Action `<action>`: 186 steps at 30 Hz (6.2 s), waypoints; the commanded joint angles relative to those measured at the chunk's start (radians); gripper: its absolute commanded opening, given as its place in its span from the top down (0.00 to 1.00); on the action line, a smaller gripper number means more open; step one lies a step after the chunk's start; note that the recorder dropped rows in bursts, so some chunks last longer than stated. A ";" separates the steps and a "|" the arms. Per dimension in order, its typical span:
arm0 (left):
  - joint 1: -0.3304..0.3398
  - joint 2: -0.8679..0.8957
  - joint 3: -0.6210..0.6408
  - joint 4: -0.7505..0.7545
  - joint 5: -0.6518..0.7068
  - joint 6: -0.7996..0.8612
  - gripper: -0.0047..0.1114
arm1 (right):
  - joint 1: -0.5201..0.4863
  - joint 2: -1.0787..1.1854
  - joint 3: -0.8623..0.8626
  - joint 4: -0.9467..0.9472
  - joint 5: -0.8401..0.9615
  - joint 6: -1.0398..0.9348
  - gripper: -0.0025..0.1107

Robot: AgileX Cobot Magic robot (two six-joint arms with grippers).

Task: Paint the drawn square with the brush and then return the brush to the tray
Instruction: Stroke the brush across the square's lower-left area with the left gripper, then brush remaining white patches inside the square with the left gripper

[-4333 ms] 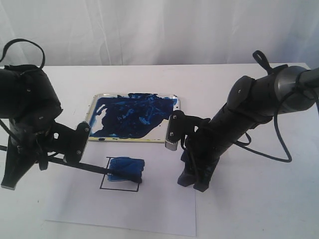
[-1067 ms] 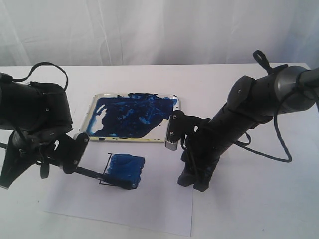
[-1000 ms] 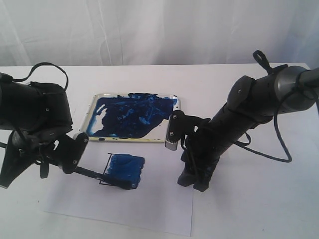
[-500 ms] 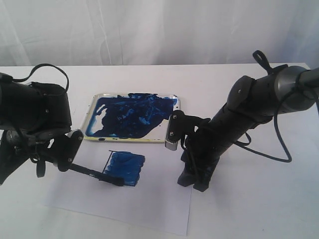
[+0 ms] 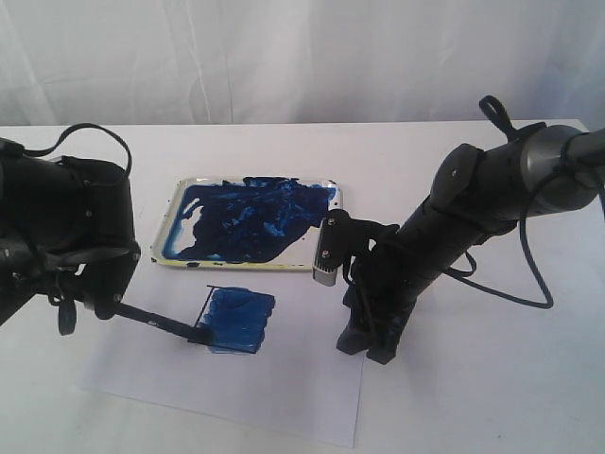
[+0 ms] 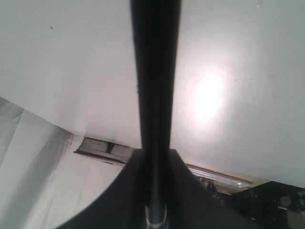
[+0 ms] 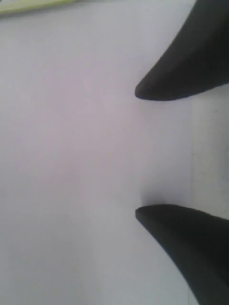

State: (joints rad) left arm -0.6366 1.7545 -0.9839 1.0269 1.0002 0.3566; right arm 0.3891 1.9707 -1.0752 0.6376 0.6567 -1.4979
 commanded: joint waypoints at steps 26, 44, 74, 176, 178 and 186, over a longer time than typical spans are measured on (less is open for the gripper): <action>-0.004 -0.009 0.004 0.129 0.049 -0.170 0.96 | -0.001 0.037 0.017 -0.063 0.015 0.021 0.45; -0.004 -0.001 0.000 0.210 -0.019 -0.227 0.96 | -0.001 0.037 0.017 -0.063 0.015 0.021 0.45; -0.004 0.054 -0.053 0.132 -0.032 -0.176 0.96 | -0.001 0.037 0.017 -0.062 0.019 0.021 0.45; -0.014 0.001 0.018 0.153 -0.059 -0.200 0.96 | -0.001 0.037 0.017 -0.066 0.013 0.037 0.45; -0.014 0.019 0.018 0.153 -0.059 -0.200 0.96 | -0.001 0.037 0.017 -0.066 0.013 0.037 0.45; -0.012 0.071 0.018 0.199 -0.017 -0.274 0.96 | -0.001 0.037 0.017 -0.066 0.013 0.037 0.45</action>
State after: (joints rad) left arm -0.6476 1.8232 -0.9760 1.2021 0.9531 0.1325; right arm 0.3891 1.9707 -1.0752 0.6376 0.6588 -1.4839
